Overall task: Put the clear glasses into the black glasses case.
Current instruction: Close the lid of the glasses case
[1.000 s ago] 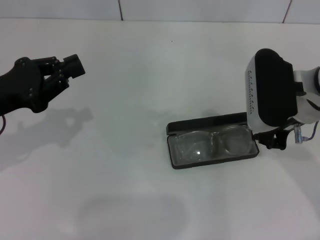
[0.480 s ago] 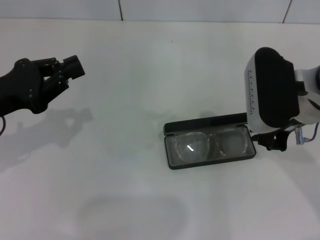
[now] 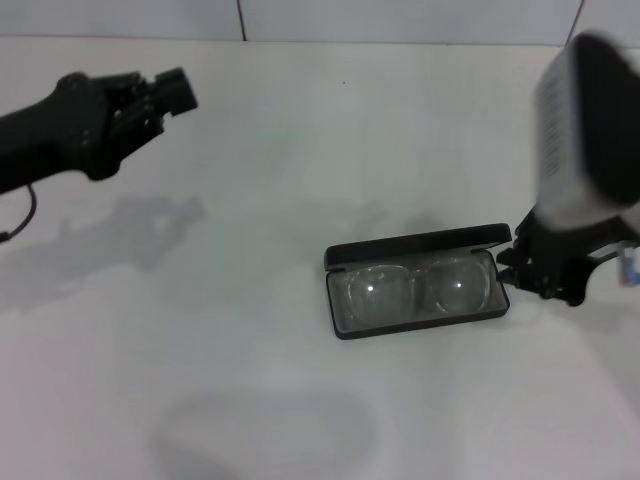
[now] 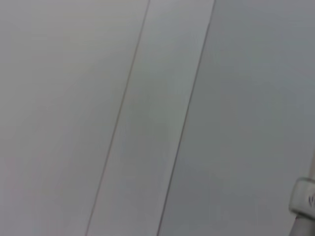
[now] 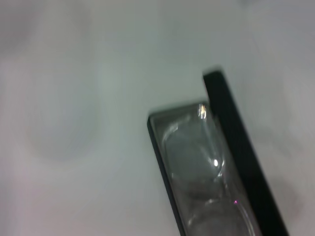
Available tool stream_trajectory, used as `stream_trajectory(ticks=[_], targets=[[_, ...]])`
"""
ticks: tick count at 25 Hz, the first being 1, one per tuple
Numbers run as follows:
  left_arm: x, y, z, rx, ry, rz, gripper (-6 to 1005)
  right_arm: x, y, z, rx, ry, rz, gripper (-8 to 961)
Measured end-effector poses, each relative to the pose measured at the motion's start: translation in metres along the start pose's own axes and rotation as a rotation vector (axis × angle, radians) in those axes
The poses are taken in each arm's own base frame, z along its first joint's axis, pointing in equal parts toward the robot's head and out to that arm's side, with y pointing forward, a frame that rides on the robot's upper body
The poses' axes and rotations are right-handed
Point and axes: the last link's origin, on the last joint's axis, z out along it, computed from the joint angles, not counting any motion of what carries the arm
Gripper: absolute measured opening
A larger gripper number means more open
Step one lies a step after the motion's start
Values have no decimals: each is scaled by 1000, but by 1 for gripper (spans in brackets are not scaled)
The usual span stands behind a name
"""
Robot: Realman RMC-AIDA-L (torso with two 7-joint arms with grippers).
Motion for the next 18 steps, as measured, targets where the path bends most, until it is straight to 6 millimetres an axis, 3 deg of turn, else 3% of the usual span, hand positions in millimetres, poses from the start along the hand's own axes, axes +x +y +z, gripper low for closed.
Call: stream_trajectory(ticks=[7, 13, 18], targets=[[5, -8, 32, -41, -48, 1, 116, 41, 1, -53, -7, -268, 251, 116], [-13, -7, 77, -77, -144, -41, 116, 109, 12, -87, 48, -491, 478, 116], [-34, 0, 116, -124, -216, -69, 116, 166, 26, -95, 80, -605, 660, 116]])
